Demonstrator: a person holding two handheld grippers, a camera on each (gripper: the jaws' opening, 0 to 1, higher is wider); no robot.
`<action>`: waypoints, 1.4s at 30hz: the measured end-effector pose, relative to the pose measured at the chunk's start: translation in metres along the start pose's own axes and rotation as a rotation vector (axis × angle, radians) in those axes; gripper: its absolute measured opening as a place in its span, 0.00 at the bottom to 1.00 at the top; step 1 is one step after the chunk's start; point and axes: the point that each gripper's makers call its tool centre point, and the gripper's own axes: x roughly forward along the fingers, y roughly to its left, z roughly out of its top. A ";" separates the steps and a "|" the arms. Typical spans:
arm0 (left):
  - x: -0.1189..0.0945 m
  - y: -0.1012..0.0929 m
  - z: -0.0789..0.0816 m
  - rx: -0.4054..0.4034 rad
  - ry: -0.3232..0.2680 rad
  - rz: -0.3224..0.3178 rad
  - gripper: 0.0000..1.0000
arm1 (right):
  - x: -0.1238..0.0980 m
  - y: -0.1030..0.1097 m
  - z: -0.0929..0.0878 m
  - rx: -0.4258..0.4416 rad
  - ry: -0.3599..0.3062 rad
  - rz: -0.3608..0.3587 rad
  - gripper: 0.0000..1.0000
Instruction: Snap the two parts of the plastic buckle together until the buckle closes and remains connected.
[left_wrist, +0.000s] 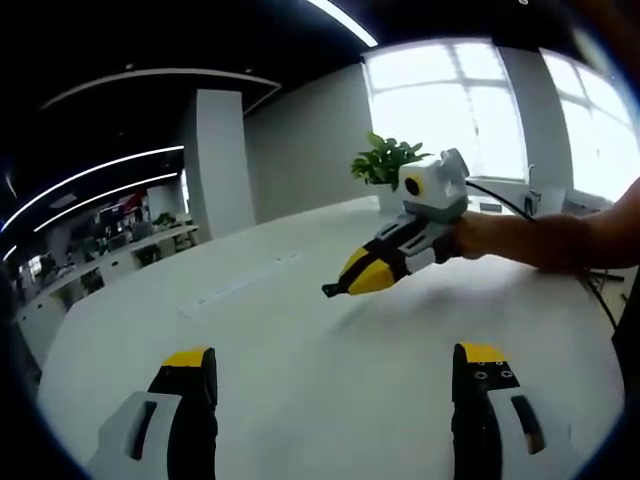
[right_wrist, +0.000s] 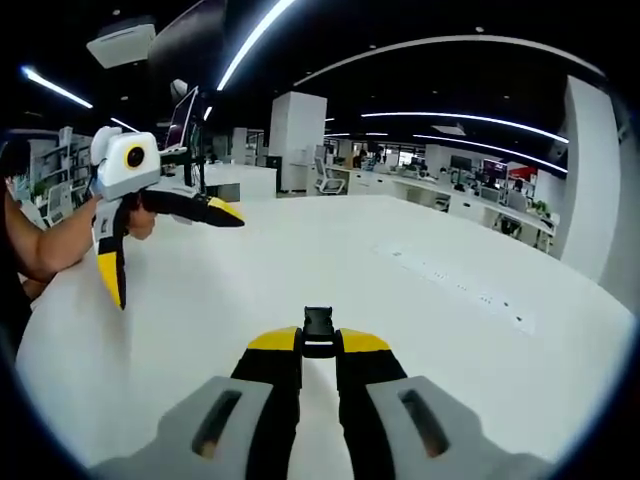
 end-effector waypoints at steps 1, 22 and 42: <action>0.000 0.000 0.000 -0.001 0.000 0.001 0.99 | 0.001 0.000 0.000 -0.001 0.001 0.000 0.11; -0.001 -0.001 0.000 0.007 0.003 -0.001 0.99 | 0.010 -0.008 0.002 -0.004 0.004 0.000 0.11; 0.000 -0.003 -0.001 0.008 0.011 -0.009 0.99 | 0.019 -0.016 0.002 -0.001 0.004 -0.007 0.11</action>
